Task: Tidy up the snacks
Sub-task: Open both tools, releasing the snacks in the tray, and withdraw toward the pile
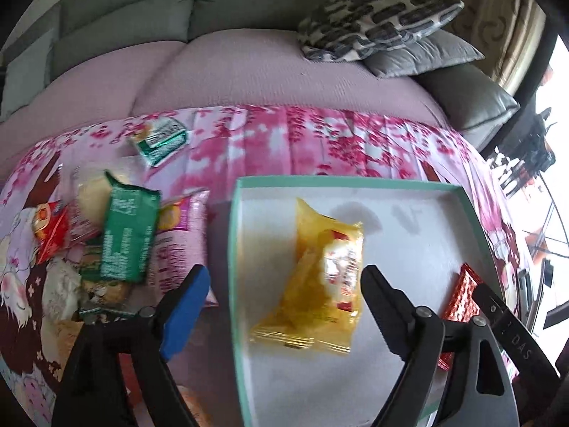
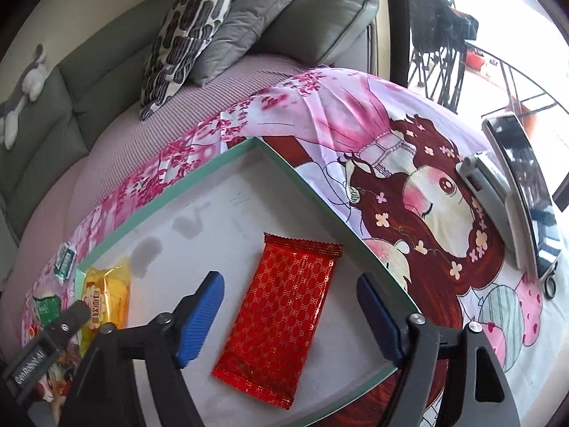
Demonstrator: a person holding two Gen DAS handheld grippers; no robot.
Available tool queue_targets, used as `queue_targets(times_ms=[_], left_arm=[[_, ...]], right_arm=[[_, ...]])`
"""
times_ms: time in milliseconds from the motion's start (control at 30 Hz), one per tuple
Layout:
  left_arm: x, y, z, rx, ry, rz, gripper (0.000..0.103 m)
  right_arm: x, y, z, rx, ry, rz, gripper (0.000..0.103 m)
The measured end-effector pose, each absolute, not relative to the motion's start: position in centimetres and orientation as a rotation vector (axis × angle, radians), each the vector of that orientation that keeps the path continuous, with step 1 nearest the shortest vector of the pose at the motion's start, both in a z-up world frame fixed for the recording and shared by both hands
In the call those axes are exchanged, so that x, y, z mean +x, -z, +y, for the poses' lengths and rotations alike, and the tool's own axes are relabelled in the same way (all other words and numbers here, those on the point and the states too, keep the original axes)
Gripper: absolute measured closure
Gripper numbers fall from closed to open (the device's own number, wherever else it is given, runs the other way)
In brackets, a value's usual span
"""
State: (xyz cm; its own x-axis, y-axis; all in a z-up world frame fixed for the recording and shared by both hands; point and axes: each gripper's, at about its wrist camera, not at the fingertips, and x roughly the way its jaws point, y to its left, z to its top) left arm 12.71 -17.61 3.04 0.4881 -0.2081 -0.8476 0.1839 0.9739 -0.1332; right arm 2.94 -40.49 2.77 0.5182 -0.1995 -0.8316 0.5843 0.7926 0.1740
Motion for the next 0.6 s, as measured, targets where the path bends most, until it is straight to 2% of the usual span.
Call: queue_targets(times_ms=[133,200,600], left_arm=[[12.8,-3.2,-16.6,-0.047,0.202,1.01,0.012],[12.7,-3.3,-16.1,-0.058,0.19,1.0,0.002],[10.8,-4.3,-12.8,-0.081,0.143,0.949,0.002]], right_arm=[[3.1,-2.9,-40.2,0.441,0.489,0.907,0.011],[3.2,-3.1,-40.0,0.425,0.488,0.899,0.0],[3.6,-3.7,-38.6,0.373,0.443,0.884,0.0]])
